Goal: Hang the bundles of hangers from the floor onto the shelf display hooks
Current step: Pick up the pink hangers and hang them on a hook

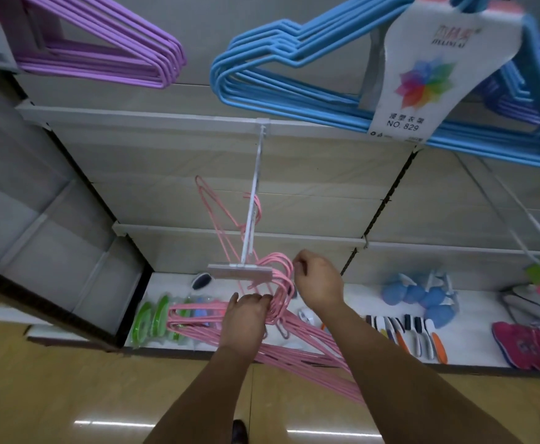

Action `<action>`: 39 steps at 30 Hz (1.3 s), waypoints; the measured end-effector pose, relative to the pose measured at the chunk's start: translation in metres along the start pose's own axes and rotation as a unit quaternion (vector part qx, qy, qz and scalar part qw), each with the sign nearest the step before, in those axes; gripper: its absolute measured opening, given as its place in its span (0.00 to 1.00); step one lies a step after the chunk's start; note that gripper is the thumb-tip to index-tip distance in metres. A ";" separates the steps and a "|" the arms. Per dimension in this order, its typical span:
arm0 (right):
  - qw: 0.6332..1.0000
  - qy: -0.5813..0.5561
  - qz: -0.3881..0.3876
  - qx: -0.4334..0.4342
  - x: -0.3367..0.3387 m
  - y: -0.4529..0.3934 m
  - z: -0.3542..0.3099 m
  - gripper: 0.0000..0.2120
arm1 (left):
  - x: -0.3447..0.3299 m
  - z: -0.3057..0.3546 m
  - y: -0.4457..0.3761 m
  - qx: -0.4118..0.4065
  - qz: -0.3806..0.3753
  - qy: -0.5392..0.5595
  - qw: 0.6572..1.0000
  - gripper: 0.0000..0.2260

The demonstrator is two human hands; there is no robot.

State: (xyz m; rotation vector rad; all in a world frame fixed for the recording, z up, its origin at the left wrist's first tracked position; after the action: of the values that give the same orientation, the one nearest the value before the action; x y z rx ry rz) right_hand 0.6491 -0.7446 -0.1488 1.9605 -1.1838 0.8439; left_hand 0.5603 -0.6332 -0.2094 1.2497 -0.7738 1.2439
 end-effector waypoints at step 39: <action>0.971 -0.212 0.104 -0.026 0.046 0.022 0.008 0.12 | 0.019 0.003 0.045 0.070 0.064 0.232 0.968 0.14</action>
State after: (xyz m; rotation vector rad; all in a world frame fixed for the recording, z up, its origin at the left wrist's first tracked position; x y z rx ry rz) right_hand 0.6475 -0.7800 -0.1108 2.0591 -1.6624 0.4956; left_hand 0.5223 -0.6374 -0.1789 0.9707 -0.4348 1.6430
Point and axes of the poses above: each hand's wrist, its own y-axis away from the middle knuckle, its own x-axis out of the back of the hand, z = x × y, the point moved 6 cm from there along -y, towards the middle knuckle, and after that the axes turned 9 degrees about -z, right-handed, at the moved point
